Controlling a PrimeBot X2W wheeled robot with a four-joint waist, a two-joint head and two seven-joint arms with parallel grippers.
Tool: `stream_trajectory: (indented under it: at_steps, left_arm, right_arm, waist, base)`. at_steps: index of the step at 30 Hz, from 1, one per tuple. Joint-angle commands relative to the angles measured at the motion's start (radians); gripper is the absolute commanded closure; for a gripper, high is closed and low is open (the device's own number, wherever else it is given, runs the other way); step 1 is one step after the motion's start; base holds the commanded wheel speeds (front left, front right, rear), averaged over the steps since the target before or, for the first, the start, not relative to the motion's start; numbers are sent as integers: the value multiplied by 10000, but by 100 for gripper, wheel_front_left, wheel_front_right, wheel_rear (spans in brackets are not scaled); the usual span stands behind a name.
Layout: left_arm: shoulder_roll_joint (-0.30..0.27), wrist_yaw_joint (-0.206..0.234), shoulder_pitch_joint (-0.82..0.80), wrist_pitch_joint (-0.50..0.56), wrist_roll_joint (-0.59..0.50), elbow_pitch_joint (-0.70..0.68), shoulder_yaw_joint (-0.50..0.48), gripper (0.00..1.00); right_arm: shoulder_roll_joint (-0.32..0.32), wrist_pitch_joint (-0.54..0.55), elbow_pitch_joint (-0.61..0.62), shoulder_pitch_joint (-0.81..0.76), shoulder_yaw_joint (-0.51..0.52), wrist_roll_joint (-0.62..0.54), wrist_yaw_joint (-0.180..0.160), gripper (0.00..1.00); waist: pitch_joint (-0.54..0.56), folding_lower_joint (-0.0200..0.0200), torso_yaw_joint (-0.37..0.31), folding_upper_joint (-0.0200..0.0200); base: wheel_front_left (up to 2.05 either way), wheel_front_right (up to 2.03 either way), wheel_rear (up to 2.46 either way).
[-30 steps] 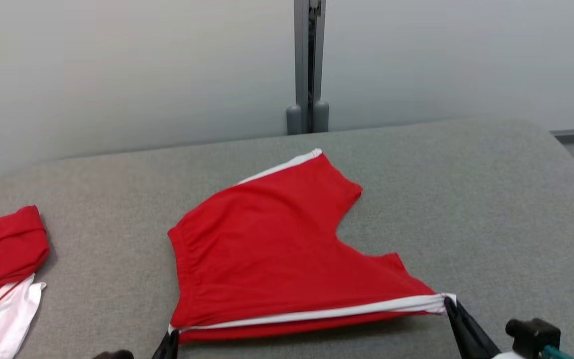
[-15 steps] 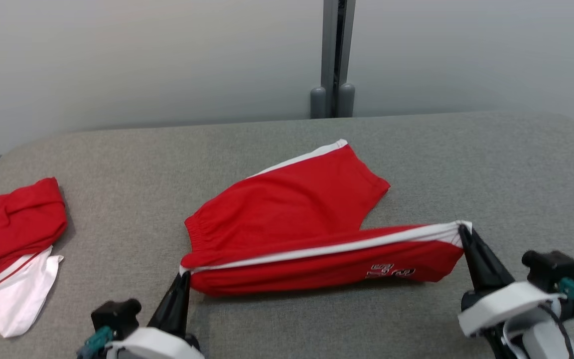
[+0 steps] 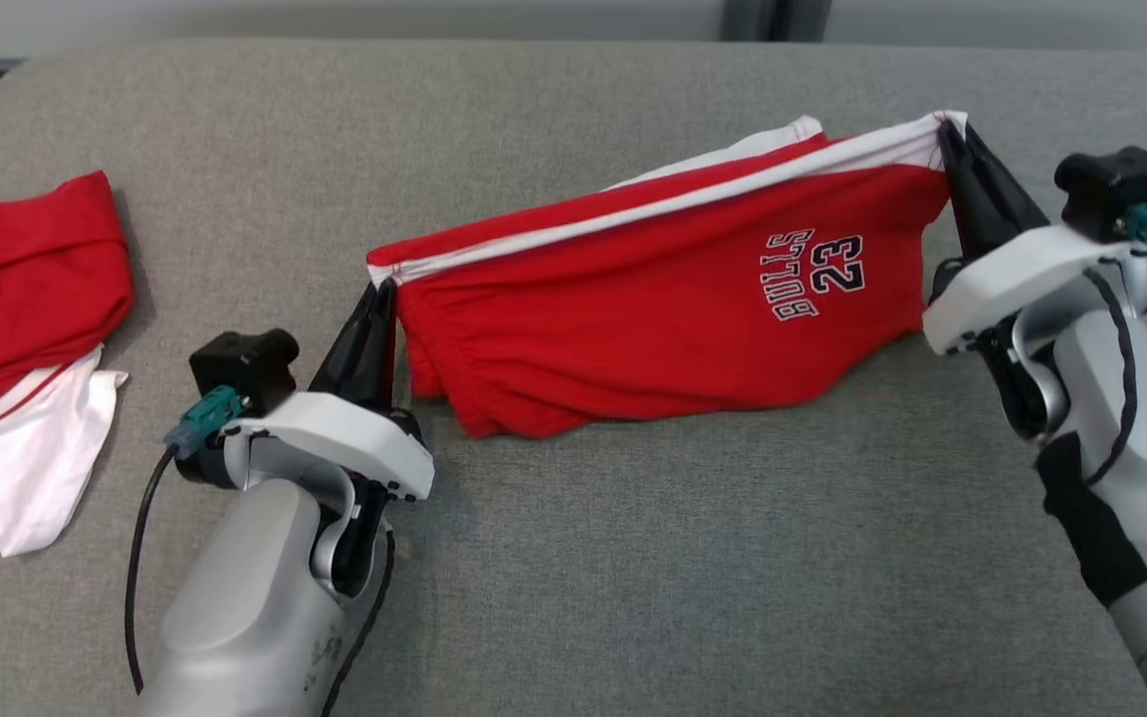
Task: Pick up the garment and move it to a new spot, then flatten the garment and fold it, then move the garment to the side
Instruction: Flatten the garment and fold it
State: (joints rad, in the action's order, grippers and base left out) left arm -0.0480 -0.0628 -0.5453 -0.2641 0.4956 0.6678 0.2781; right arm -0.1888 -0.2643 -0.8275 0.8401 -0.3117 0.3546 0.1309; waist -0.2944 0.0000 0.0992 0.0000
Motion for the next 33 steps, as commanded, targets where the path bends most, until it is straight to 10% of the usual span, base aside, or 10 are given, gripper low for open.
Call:
stream_trajectory:
  at_steps: [1,10,11,12,13,14,33]
  left_arm:
    - [-49,67,-431,-4,118,91,146,100]
    - [-49,390,-1652,-4,729,238,917,100]
    - [-55,472,-1705,-4,830,283,996,100]
    - [-60,542,-1755,-4,862,314,1073,55]
    - [-54,597,-1798,-4,915,311,1150,14]
    - [-55,699,-1825,-4,926,335,1197,0]
    - [-47,1420,119,-4,-34,-524,691,0]
  right_arm:
    - [-118,1,-306,520,-64,-123,-5,100]
    - [-97,1,-1850,2244,-89,-699,-3,100]
    - [-62,1,-2035,2350,-23,-750,-3,69]
    - [-23,-1,-2113,2459,38,-776,-3,22]
    - [25,-1,-2089,2527,147,-727,-3,0]
    - [40,1,-2016,2539,269,-727,-3,0]
    - [10,206,-2000,-34,-445,965,-3,0]
  waist:
    - [-918,0,430,0]
    - [-1918,0,726,0]
    - [-1940,0,741,0]
    - [-1953,0,750,0]
    - [-1963,0,751,0]
    - [-1967,0,744,0]
    - [-848,0,425,0]
  base:
    - [0,0,0]
    - [0,0,0]
    - [0,0,0]
    - [0,0,0]
    - [0,0,0]
    - [0,0,0]
    - [0,0,0]
